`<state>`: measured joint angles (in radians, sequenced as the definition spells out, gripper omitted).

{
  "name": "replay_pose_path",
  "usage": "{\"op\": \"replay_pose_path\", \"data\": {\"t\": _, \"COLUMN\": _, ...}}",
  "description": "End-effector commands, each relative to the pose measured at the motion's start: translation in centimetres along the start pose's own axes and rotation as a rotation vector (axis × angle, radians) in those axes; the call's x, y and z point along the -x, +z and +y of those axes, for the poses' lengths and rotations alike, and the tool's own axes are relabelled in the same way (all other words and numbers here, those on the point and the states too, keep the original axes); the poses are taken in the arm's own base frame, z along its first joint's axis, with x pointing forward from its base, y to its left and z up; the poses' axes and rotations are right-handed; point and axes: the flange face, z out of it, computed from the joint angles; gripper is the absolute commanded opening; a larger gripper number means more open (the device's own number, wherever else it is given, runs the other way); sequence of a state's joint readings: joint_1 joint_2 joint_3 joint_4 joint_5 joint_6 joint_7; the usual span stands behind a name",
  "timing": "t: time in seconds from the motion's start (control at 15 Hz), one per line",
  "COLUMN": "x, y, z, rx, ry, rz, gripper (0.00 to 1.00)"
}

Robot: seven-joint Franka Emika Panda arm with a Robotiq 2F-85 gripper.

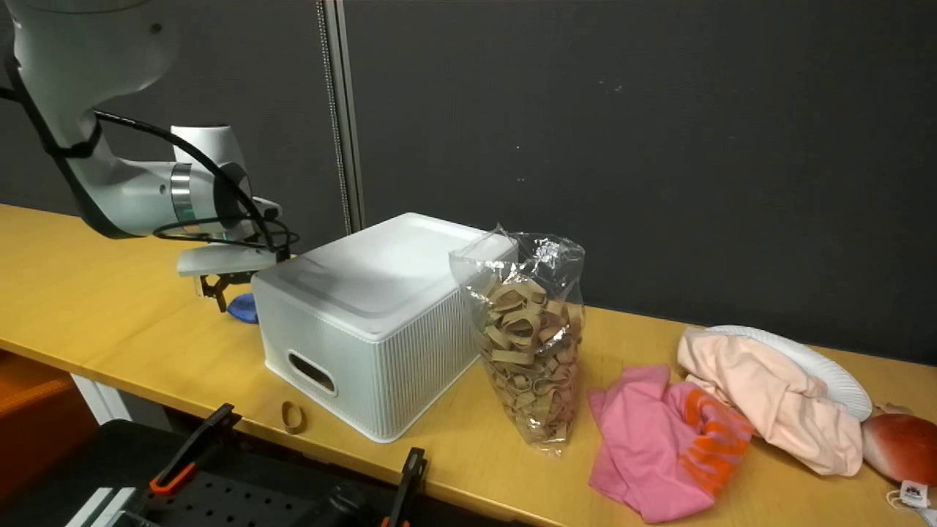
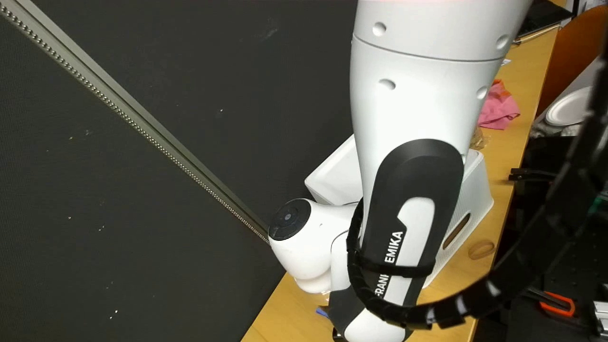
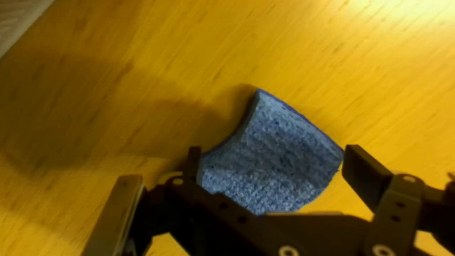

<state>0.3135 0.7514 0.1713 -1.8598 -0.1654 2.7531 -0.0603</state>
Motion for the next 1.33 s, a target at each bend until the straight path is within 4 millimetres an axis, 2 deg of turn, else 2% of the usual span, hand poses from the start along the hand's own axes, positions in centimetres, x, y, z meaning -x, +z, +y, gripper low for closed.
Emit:
{"op": "replay_pose_path", "data": {"t": 0.0, "x": -0.5, "y": 0.5, "z": 0.1, "rx": -0.023, "ry": 0.019, "rz": 0.029, "gripper": 0.79}}
{"op": "replay_pose_path", "data": {"t": 0.27, "x": -0.5, "y": 0.5, "z": 0.4, "rx": -0.025, "ry": 0.026, "rz": 0.043, "gripper": 0.49}}
{"op": "replay_pose_path", "data": {"t": 0.53, "x": -0.4, "y": -0.5, "z": 0.1, "rx": -0.026, "ry": 0.036, "rz": 0.042, "gripper": 0.19}}
{"op": "replay_pose_path", "data": {"t": 0.73, "x": -0.3, "y": -2.0, "z": 0.0, "rx": -0.025, "ry": 0.053, "rz": 0.041, "gripper": 0.01}}
{"op": "replay_pose_path", "data": {"t": 0.87, "x": -0.5, "y": -3.7, "z": 0.3, "rx": -0.016, "ry": 0.064, "rz": 0.048, "gripper": 0.04}}
{"op": "replay_pose_path", "data": {"t": 1.07, "x": -0.9, "y": -6.6, "z": 1.1, "rx": -0.004, "ry": 0.074, "rz": 0.064, "gripper": 0.03}}
{"op": "replay_pose_path", "data": {"t": 1.27, "x": -1.1, "y": -11.3, "z": 2.3, "rx": 0.028, "ry": 0.09, "rz": 0.085, "gripper": 0.03}}
